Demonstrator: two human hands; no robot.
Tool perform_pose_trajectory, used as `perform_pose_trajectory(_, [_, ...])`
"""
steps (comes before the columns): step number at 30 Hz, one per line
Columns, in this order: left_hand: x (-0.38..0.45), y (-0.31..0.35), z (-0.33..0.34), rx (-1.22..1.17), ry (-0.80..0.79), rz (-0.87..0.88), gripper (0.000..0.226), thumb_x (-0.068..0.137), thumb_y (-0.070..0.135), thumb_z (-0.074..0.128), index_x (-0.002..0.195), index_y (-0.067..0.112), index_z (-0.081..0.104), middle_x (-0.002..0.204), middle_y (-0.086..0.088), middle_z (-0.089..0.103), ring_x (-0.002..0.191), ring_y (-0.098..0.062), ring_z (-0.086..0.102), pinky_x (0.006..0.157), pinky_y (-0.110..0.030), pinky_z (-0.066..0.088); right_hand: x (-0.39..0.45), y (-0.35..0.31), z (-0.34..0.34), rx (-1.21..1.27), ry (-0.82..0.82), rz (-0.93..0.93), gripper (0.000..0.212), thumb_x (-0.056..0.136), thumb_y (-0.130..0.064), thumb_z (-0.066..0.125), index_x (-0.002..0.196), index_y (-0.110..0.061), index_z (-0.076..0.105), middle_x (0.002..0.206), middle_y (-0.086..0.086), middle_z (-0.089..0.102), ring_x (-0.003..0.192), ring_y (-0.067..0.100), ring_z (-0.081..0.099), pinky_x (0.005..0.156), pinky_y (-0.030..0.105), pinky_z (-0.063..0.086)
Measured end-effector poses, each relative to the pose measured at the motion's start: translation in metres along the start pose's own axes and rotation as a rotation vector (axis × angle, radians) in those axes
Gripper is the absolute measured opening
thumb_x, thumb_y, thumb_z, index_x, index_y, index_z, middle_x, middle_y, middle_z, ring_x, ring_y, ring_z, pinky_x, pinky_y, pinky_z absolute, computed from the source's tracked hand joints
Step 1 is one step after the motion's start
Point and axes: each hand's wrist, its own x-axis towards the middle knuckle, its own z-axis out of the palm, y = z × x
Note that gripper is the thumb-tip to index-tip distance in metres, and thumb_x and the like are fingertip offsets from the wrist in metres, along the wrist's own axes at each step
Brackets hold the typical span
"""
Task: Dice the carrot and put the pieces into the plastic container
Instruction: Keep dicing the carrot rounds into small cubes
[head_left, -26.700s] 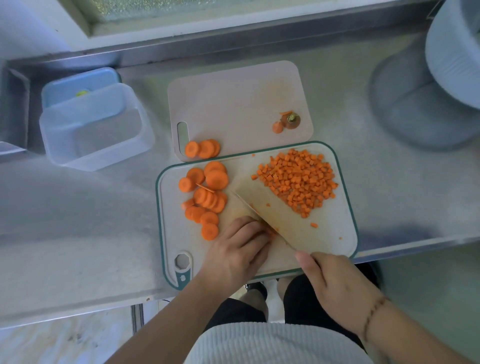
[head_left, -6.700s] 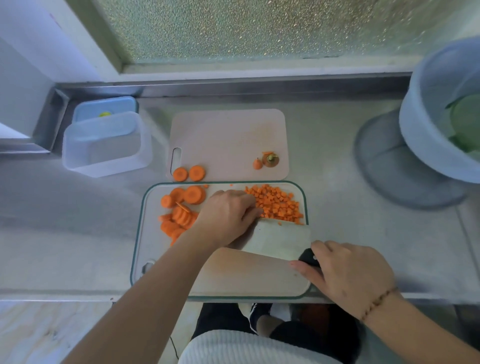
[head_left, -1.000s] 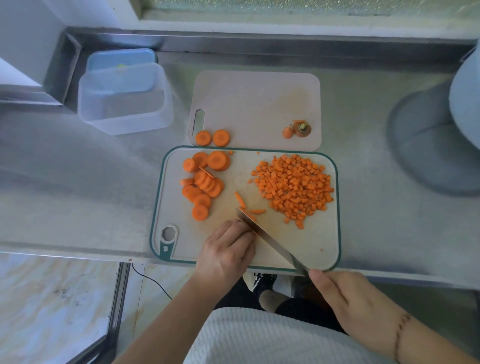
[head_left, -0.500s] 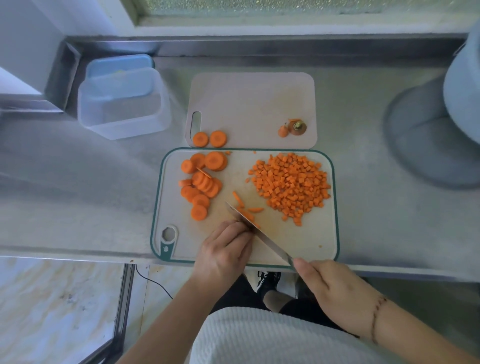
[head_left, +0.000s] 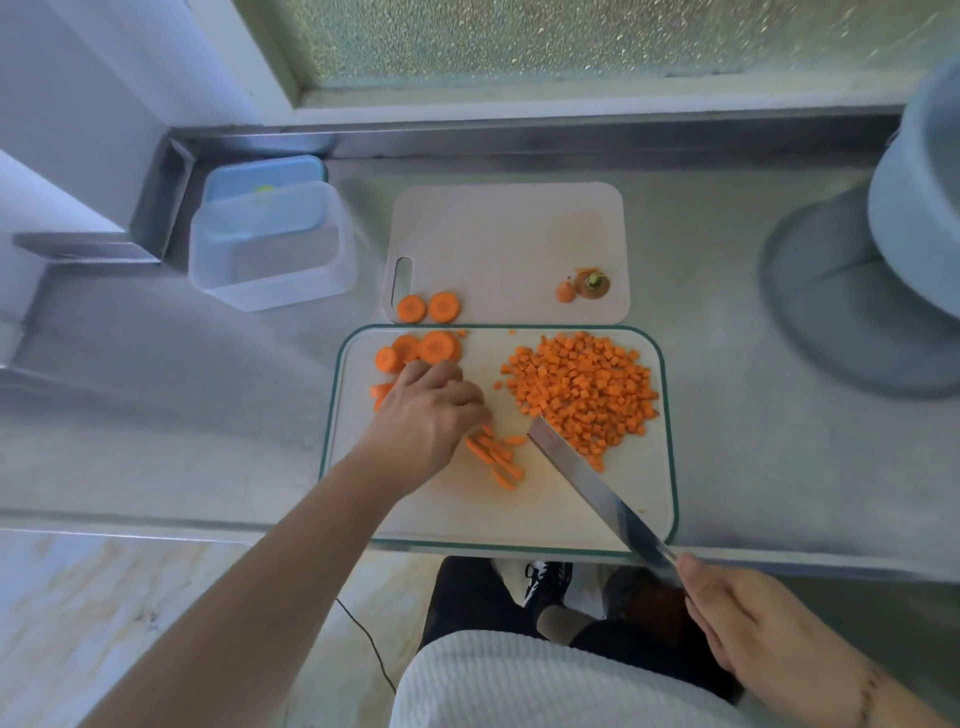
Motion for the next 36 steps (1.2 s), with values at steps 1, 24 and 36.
perform_pose_trajectory(1, [0.002,0.000,0.000,-0.016,-0.011,0.015,0.022,0.083,0.007,0.059,0.085,0.019,0.078,0.089,0.003,0.073,0.083,-0.028,0.062,0.076,-0.036,0.034,0.001,0.000,0.000,0.007,0.012,-0.014,0.056,0.085,-0.064,0.026,0.064,-0.013,0.037,0.049,-0.006,0.034,0.046,0.003,0.033,0.052,0.019,0.028])
perform_pose_trajectory(24, [-0.007,0.015,-0.010,-0.357,-0.219,-0.100,0.024,0.088,0.005,0.058,0.103,0.005,0.077,0.100,-0.010,0.069,0.078,-0.029,0.067,0.063,-0.038,0.058,0.004,-0.006,0.002,-0.018,0.014,-0.045,0.055,0.087,-0.060,0.024,0.058,-0.015,0.036,0.044,-0.006,0.038,0.042,0.005,0.035,0.052,0.019,0.030])
perform_pose_trajectory(36, [0.014,0.045,0.004,-0.273,-0.160,-0.359,0.019,0.077,0.030,0.075,0.090,0.017,0.074,0.084,0.001,0.066,0.076,-0.026,0.060,0.069,-0.038,0.051,0.002,-0.011,0.004,-0.011,0.010,-0.052,0.054,0.090,-0.056,0.025,0.059,-0.013,0.037,0.043,-0.006,0.037,0.040,0.005,0.036,0.049,0.016,0.032])
